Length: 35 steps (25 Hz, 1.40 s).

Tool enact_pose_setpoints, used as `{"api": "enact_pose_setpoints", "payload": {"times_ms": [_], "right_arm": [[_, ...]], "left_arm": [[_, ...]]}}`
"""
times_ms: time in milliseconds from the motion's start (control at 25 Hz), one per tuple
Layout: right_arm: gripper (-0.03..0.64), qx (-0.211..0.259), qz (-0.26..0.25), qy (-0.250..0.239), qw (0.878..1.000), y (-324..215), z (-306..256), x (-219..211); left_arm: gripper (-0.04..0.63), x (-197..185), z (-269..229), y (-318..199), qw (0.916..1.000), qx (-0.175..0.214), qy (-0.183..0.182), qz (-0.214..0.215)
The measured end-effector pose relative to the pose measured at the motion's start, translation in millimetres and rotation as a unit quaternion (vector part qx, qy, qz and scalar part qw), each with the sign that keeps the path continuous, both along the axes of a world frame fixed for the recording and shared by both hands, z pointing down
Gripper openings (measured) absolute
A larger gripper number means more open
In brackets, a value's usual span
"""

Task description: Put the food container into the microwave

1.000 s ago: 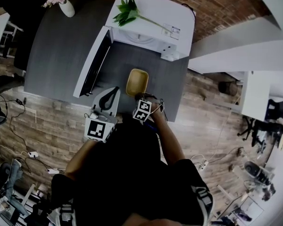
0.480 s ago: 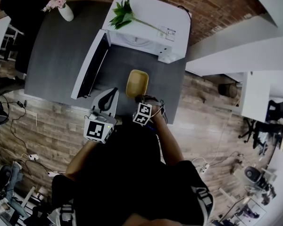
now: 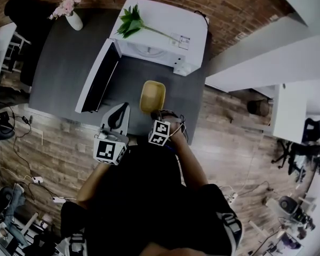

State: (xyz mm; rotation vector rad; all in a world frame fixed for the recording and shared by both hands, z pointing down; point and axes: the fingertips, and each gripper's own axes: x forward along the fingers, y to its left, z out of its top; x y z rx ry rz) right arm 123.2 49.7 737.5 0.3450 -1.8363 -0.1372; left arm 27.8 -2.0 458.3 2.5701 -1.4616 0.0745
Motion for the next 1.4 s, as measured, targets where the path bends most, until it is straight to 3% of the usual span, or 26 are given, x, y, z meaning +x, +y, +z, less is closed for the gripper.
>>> {"api": "enact_pose_setpoints", "payload": {"times_ms": [440, 840, 1400], "right_arm": [[0.035, 0.042, -0.02, 0.003, 0.999, -22.4, -24.2, -6.3], [0.035, 0.077, -0.005, 0.008, 0.997, -67.6, -43.7, -27.4], [0.035, 0.09, 0.019, 0.008, 0.996, -129.2, -57.4, -41.1]], "left_arm": [[0.032, -17.0, -7.6, -9.3, 0.9994, 0.016, -0.005, -0.029], [0.031, -39.9, -14.2, -47.2, 0.9997, 0.015, 0.012, -0.012], [0.032, -45.3, -17.5, -94.3, 0.9991, 0.019, 0.036, 0.009]]}}
